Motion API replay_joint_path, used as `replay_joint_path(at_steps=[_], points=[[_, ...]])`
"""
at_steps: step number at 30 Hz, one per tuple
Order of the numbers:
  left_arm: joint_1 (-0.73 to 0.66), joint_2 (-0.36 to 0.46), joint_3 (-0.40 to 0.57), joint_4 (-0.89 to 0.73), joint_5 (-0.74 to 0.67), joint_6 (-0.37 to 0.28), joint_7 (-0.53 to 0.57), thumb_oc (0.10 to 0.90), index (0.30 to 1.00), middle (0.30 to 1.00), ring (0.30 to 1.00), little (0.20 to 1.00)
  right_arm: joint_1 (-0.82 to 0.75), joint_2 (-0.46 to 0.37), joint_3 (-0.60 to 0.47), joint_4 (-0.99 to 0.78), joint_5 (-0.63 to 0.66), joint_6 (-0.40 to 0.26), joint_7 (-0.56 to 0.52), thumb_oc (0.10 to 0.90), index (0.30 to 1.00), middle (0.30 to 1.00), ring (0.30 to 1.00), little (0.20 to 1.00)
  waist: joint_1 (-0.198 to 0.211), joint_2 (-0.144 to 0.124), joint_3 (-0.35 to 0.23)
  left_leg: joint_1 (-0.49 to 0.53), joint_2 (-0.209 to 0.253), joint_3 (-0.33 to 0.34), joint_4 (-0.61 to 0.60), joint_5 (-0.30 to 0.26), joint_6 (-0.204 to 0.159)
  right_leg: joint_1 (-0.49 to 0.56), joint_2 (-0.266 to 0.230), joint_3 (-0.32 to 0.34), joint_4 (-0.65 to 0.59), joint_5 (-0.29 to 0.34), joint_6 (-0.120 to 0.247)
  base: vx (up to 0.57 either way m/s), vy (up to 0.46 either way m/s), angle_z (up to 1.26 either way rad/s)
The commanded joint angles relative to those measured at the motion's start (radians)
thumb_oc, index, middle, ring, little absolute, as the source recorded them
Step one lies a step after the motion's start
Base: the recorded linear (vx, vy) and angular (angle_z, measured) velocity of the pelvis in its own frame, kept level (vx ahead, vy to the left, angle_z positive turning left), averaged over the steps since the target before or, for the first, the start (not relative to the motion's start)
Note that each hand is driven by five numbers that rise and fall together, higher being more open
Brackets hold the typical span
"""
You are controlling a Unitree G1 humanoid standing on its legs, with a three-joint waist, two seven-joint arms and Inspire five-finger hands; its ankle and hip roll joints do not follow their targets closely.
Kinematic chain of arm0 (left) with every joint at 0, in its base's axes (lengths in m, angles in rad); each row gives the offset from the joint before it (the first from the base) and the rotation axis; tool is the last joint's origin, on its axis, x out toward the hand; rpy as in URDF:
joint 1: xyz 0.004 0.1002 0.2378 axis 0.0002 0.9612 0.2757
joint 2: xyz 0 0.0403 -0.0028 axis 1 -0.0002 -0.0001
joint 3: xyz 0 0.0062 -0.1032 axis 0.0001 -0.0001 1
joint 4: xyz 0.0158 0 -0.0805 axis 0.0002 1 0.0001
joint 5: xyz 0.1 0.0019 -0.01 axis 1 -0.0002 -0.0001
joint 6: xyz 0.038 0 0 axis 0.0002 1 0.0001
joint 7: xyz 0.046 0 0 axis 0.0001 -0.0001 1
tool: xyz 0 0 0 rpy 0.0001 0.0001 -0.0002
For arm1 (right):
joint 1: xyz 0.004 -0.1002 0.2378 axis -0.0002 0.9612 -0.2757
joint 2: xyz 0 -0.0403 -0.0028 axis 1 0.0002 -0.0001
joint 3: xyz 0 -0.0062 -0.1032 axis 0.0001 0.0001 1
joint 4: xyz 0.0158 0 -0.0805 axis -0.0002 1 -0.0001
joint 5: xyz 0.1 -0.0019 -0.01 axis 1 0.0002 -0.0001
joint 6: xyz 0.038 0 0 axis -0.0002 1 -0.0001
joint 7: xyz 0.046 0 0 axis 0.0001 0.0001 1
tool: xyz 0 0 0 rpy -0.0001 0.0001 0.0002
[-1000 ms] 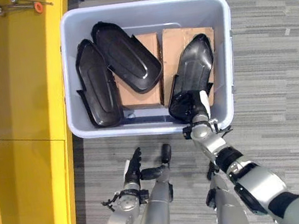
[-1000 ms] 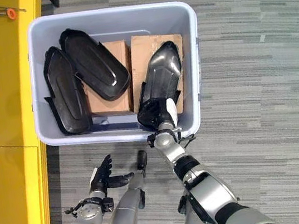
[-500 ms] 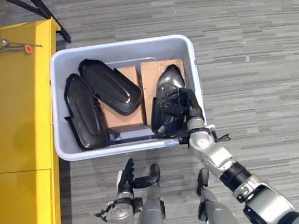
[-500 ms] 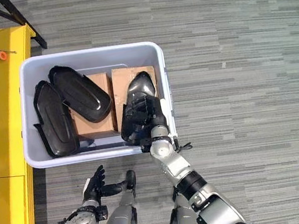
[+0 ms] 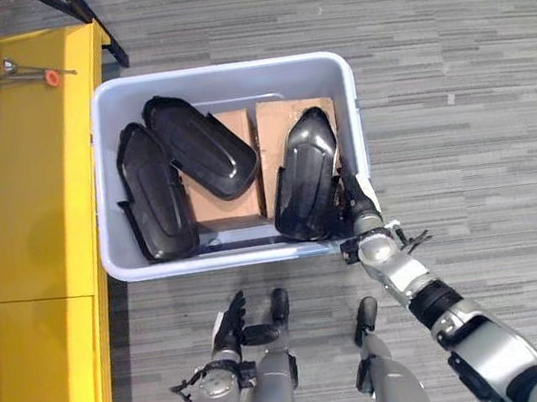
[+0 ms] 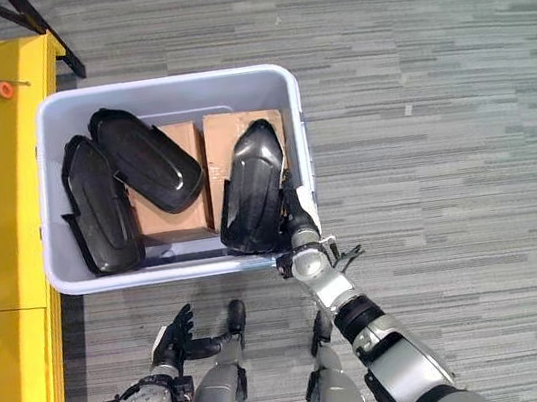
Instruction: Move parts from the plastic box to the shelf.
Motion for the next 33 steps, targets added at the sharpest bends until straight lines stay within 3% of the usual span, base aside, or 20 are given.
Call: replay_joint_path(at_steps=[1, 3, 14, 20, 33], points=[[0.028, 0.032, -0.005, -0.050, 0.030, -0.058, -0.019, 0.900, 1.000, 1.000, 1.000, 1.000, -0.131, -0.046, -0.013, -0.021, -0.104, -0.052, -0.016, 0.900, 1.000, 1.000, 1.000, 1.000, 0.013, -0.003, -0.023, 0.033, -0.008, -0.017, 0.012, -0.082, 0.024, 0.017, -0.029, -0.015, 0.022, 0.016, 0.013, -0.03, -0.057, 0.01], [0.019, 0.038, -0.008, -0.042, 0.026, -0.070, -0.030, 0.900, 1.000, 1.000, 1.000, 1.000, -0.244, -0.099, 0.012, 0.110, -0.144, -0.047, 0.000, 0.900, 1.000, 1.000, 1.000, 1.000, 0.032, 0.005, 0.000, -0.004, -0.010, -0.026, 0.037, -0.083, 0.023, 0.002, -0.029, -0.021, 0.023, 0.019, 0.011, -0.03, -0.044, 0.01], [-0.008, 0.038, -0.020, -0.037, 0.023, -0.086, -0.031, 0.900, 1.000, 1.000, 1.000, 1.000, -0.367, -0.149, 0.131, 0.237, -0.328, -0.029, 0.049, 0.900, 1.000, 1.000, 1.000, 1.000, 0.062, 0.000, 0.053, -0.096, -0.017, -0.047, 0.083, -0.083, 0.021, -0.035, -0.023, -0.042, 0.026, 0.021, 0.011, -0.02, -0.020, 0.07], [-0.027, 0.037, -0.035, -0.029, 0.022, -0.095, -0.037, 0.900, 1.000, 1.000, 1.000, 1.000, -0.421, -0.159, 0.194, 0.345, -0.396, -0.028, 0.078, 0.900, 1.000, 1.000, 1.000, 1.000, 0.079, 0.009, 0.079, -0.145, -0.025, -0.055, 0.108, -0.084, 0.022, -0.058, -0.023, -0.052, 0.031, 0.022, 0.012, -0.01, -0.003, 0.02], [-0.046, 0.046, -0.051, -0.048, 0.027, -0.107, -0.055, 0.900, 1.000, 1.000, 1.000, 1.000, -0.528, -0.272, 0.301, 0.502, -0.563, -0.016, 0.106, 0.900, 1.000, 1.000, 1.000, 1.000, 0.110, 0.031, 0.118, -0.221, -0.039, -0.078, 0.142, -0.088, 0.021, -0.093, -0.021, -0.067, 0.033, 0.022, 0.014, 0.00, -0.007, 0.04]])
